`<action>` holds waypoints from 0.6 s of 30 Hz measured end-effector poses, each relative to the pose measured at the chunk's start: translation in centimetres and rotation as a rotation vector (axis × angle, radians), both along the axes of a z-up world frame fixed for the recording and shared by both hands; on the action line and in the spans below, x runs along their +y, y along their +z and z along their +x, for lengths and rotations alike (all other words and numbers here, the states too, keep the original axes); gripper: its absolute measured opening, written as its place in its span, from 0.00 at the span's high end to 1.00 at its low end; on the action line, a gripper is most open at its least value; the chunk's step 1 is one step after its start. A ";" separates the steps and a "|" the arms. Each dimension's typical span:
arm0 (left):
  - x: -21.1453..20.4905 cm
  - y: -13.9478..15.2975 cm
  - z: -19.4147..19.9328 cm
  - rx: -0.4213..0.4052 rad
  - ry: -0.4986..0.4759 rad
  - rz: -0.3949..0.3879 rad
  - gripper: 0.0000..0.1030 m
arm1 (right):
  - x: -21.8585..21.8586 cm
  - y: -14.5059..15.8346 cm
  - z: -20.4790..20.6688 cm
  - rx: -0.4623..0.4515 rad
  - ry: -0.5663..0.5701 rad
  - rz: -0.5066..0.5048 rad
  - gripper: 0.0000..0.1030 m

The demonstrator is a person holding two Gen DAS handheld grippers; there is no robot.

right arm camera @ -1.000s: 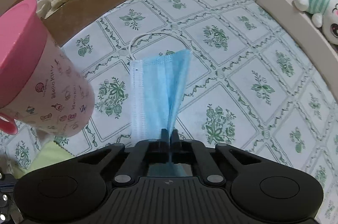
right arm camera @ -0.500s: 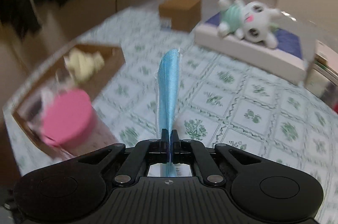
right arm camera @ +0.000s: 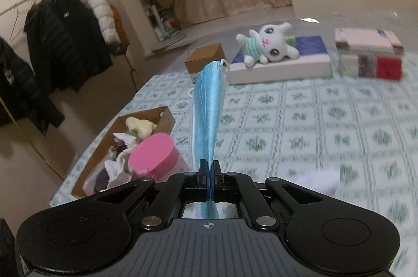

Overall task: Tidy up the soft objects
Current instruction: 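Lift the green cloth and blue mask and carry both toward the tray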

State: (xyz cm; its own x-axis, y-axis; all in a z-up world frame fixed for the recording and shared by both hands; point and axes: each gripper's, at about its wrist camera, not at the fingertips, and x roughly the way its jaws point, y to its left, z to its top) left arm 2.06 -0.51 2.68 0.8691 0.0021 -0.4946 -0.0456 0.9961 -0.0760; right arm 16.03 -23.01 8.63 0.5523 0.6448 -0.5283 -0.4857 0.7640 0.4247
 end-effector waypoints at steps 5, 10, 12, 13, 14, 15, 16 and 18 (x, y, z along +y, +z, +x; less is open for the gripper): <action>1.0 0.7 -1.4 -0.005 0.020 -0.002 0.99 | -0.6 -1.1 -3.3 0.025 -0.037 0.029 0.99; 2.1 1.2 -2.4 -0.007 0.050 -0.004 0.99 | -0.5 -1.4 -5.3 0.031 -0.041 0.042 0.99; 2.6 1.4 -2.8 -0.009 0.064 -0.004 0.99 | -0.4 -1.4 -6.0 0.025 -0.037 0.038 0.99; 2.8 1.5 -2.9 -0.010 0.070 -0.005 0.99 | -0.2 -1.4 -6.1 0.025 -0.034 0.041 0.99; 3.2 1.6 -3.0 -0.011 0.079 -0.008 0.99 | -0.1 -1.3 -6.3 0.025 -0.031 0.047 0.99; 3.4 1.6 -3.1 -0.011 0.086 -0.009 0.99 | 0.0 -1.2 -6.4 0.022 -0.029 0.050 0.99; 3.7 1.7 -3.2 -0.012 0.093 -0.010 0.99 | 0.2 -1.2 -6.6 0.019 -0.028 0.051 0.99; 4.0 1.9 -3.4 -0.016 0.105 -0.008 0.99 | 0.5 -1.1 -6.8 0.016 -0.020 0.058 0.99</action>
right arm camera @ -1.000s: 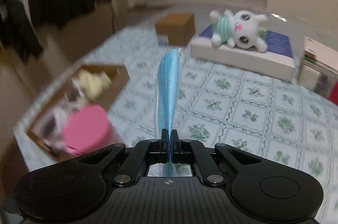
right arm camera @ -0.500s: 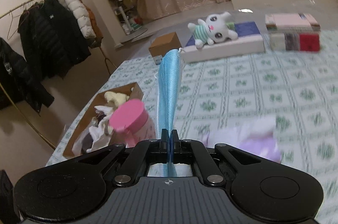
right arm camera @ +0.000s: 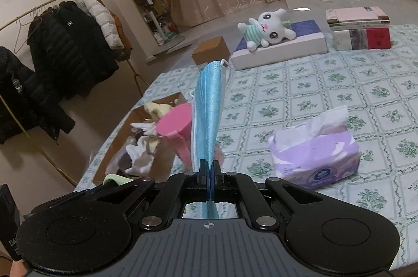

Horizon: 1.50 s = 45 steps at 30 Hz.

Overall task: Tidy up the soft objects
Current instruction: 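Lift the green cloth and blue mask and carry both toward the tray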

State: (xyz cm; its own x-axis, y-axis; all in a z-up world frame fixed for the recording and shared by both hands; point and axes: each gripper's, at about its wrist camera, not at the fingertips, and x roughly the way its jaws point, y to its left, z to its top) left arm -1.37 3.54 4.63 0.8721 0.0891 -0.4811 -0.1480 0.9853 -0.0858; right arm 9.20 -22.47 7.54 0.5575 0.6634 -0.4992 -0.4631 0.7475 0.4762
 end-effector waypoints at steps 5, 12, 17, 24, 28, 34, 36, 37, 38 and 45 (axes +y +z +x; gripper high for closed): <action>1.1 0.4 -0.2 -0.006 0.025 -0.006 0.99 | 0.8 0.6 -0.3 -0.012 0.017 0.003 0.99; 3.1 0.9 -0.5 -0.015 0.056 -0.019 0.99 | 2.9 1.8 -0.5 -0.039 0.055 0.015 0.99; 5.7 1.7 -0.5 -0.035 0.083 -0.039 0.99 | 5.8 3.1 -0.1 -0.066 0.111 0.023 0.99; 11.0 3.3 0.1 -0.050 0.132 -0.020 0.99 | 12.8 4.1 1.4 -0.094 0.200 0.028 0.99; 14.4 3.9 0.8 -0.042 0.156 -0.026 0.99 | 17.0 3.9 2.9 -0.083 0.246 0.040 0.99; 18.9 4.3 2.9 -0.029 0.175 -0.040 0.99 | 22.7 2.9 6.0 -0.065 0.278 0.012 0.99; 20.1 4.3 3.9 -0.025 0.176 -0.046 0.99 | 24.2 2.5 6.8 -0.063 0.279 -0.005 0.99; 20.6 4.3 4.4 -0.023 0.177 -0.045 0.99 | 24.9 2.2 7.3 -0.063 0.279 -0.014 0.99; 21.1 4.2 5.0 -0.019 0.178 -0.048 0.99 | 25.6 2.0 7.6 -0.063 0.278 -0.021 0.99; 23.5 3.3 8.1 0.006 0.168 -0.071 0.99 | 28.6 0.1 10.0 -0.051 0.260 -0.058 0.99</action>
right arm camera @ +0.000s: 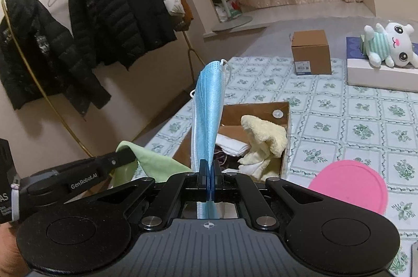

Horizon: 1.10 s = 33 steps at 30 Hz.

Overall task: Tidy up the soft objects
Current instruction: 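Lift the green cloth and blue mask and carry both toward the tray, then lower the cloth and mask into the tray and open both grippers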

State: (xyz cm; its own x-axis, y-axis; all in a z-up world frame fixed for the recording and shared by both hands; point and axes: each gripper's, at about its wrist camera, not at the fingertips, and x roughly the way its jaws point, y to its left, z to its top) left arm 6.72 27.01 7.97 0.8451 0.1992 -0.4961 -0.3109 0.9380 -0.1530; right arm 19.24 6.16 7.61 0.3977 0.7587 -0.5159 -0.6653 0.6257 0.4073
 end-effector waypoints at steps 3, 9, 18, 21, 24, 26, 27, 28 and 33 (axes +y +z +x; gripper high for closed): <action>0.7 -0.4 0.8 0.007 -0.005 -0.018 0.99 | 0.7 -0.6 0.7 -0.002 -0.018 -0.011 0.99; 1.7 -1.2 2.4 0.030 -0.023 -0.026 0.99 | 1.6 -1.5 1.9 0.003 -0.050 -0.031 0.99; 2.7 -2.0 4.5 0.048 -0.039 -0.040 0.99 | 3.6 -2.9 3.0 0.005 -0.068 -0.080 0.99; 3.6 -2.0 5.2 0.040 -0.030 -0.065 0.99 | 4.1 -3.3 3.4 -0.001 -0.078 -0.099 0.99; 4.4 -1.8 6.1 0.036 -0.026 -0.073 0.99 | 4.4 -3.7 3.9 -0.008 -0.091 -0.122 0.99; 4.7 -2.0 6.8 0.040 -0.026 -0.070 0.99 | 4.8 -4.2 4.3 -0.009 -0.096 -0.141 0.99; 4.9 -2.2 7.2 0.044 -0.027 -0.072 0.99 | 5.1 -4.5 4.5 -0.007 -0.095 -0.149 0.99; 5.0 -2.4 7.8 0.051 -0.030 -0.075 0.99 | 5.4 -4.8 4.7 -0.002 -0.091 -0.156 0.99; 5.1 -3.8 9.9 0.090 -0.055 -0.087 0.99 | 6.8 -6.9 5.6 0.034 -0.080 -0.193 0.99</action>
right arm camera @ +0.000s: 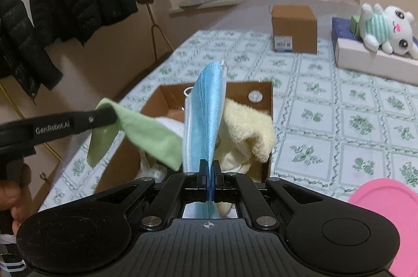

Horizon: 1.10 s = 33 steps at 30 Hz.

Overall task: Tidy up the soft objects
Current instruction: 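Lower the cloth and mask into the tray and open both grippers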

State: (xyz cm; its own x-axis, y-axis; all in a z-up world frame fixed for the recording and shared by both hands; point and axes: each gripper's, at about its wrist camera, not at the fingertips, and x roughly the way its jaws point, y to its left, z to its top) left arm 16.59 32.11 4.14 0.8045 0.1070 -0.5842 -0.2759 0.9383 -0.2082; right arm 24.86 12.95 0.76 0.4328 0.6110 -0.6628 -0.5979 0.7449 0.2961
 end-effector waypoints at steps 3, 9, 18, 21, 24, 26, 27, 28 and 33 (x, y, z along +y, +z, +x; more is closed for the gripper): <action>-0.3 -1.2 1.1 0.033 -0.015 0.012 0.99 | 1.0 -1.4 0.6 0.018 0.002 -0.026 0.99; -0.1 -4.1 2.4 0.088 -0.022 0.009 0.99 | 2.6 -3.5 1.2 0.020 0.011 -0.080 0.99; 0.5 -6.3 3.7 0.138 -0.020 0.021 0.99 | 4.4 -5.1 2.3 0.010 0.019 -0.130 0.99; 0.7 -6.3 4.1 0.145 -0.019 0.031 0.99 | 5.0 -5.2 2.6 0.003 0.021 -0.139 0.99; 0.9 -6.2 4.6 0.156 -0.023 0.040 0.98 | 5.6 -5.3 3.0 -0.002 0.027 -0.145 0.99; 0.9 -6.1 4.6 0.156 -0.024 0.048 0.95 | 5.5 -5.3 3.2 0.001 0.029 -0.144 0.99; 0.8 -6.0 4.5 0.155 -0.027 0.049 0.95 | 5.5 -5.3 3.2 0.002 0.028 -0.140 0.99; 0.8 -5.9 4.4 0.156 -0.031 0.050 0.94 | 5.3 -5.3 3.1 0.002 0.026 -0.135 0.99; 0.5 -5.5 3.8 0.163 -0.039 0.061 0.82 | 4.7 -5.4 2.6 0.004 0.027 -0.129 0.99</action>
State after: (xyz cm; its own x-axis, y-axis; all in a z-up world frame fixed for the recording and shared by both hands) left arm 20.38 32.57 -1.39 0.7041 0.1169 -0.7004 -0.2645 0.9586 -0.1059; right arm 27.48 17.66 -4.60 0.4146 0.5319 -0.7384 -0.6168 0.7608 0.2017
